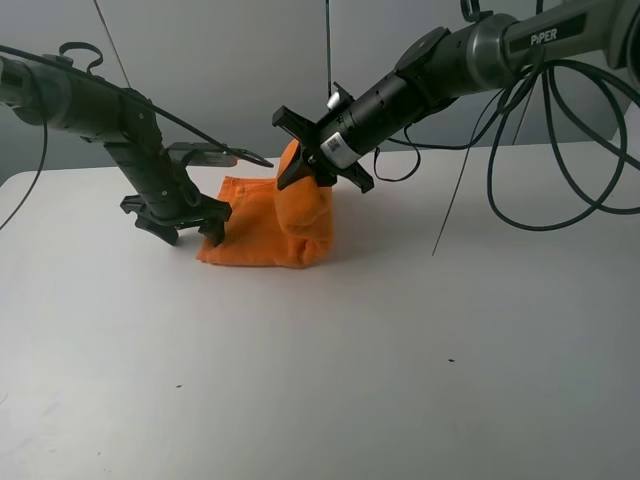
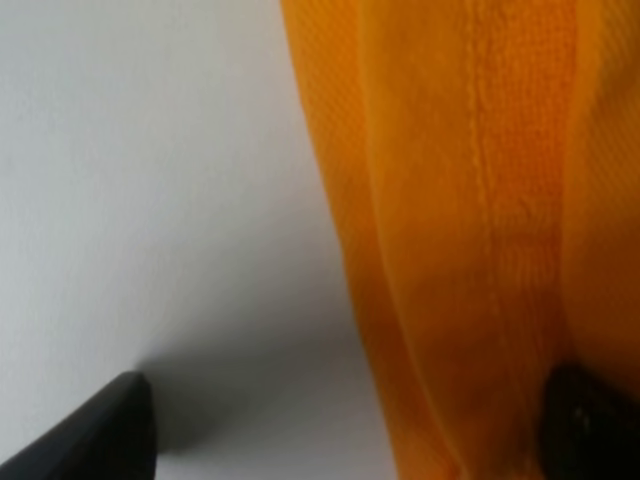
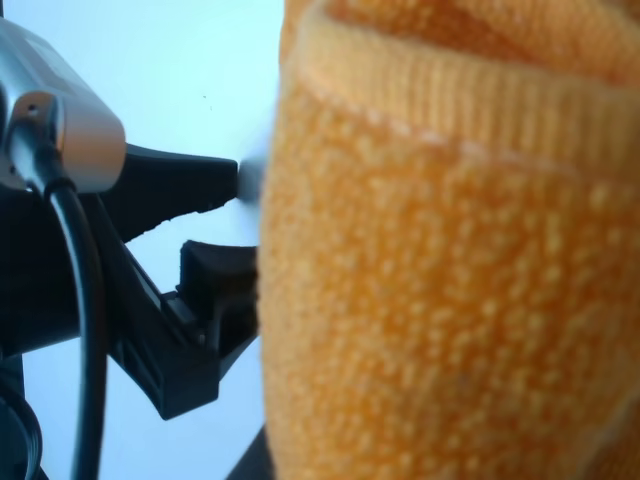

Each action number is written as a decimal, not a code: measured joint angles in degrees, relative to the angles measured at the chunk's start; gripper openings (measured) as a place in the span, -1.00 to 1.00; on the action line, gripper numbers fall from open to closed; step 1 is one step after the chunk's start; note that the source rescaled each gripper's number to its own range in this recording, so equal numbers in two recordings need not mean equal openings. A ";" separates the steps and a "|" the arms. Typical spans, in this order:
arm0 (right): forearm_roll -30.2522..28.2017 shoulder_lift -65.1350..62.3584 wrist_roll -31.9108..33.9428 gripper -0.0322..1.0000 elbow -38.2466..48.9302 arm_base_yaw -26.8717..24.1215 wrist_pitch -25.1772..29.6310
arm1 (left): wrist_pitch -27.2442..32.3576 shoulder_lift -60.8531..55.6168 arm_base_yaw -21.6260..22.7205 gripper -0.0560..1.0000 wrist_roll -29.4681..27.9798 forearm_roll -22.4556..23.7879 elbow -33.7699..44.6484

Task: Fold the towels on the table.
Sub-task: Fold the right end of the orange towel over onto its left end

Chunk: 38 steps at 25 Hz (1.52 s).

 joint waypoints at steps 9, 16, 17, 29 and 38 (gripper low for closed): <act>6.29 1.03 0.39 -0.82 0.00 1.86 -3.45 | -0.11 0.02 0.00 0.98 0.00 0.00 0.00; 9.04 4.94 0.39 -0.82 0.00 3.22 -4.50 | -0.11 0.02 0.00 0.98 0.00 0.00 0.00; 9.28 5.18 0.39 -0.82 0.00 3.22 -4.86 | -0.11 0.02 0.00 0.98 0.00 0.00 0.00; 11.89 5.20 -0.30 -0.82 0.00 3.63 -9.00 | -0.43 0.02 -0.12 0.98 0.00 0.27 0.00; 11.78 5.20 -0.96 -0.82 0.00 3.72 -9.16 | 0.15 -8.50 2.14 0.97 0.00 3.51 0.00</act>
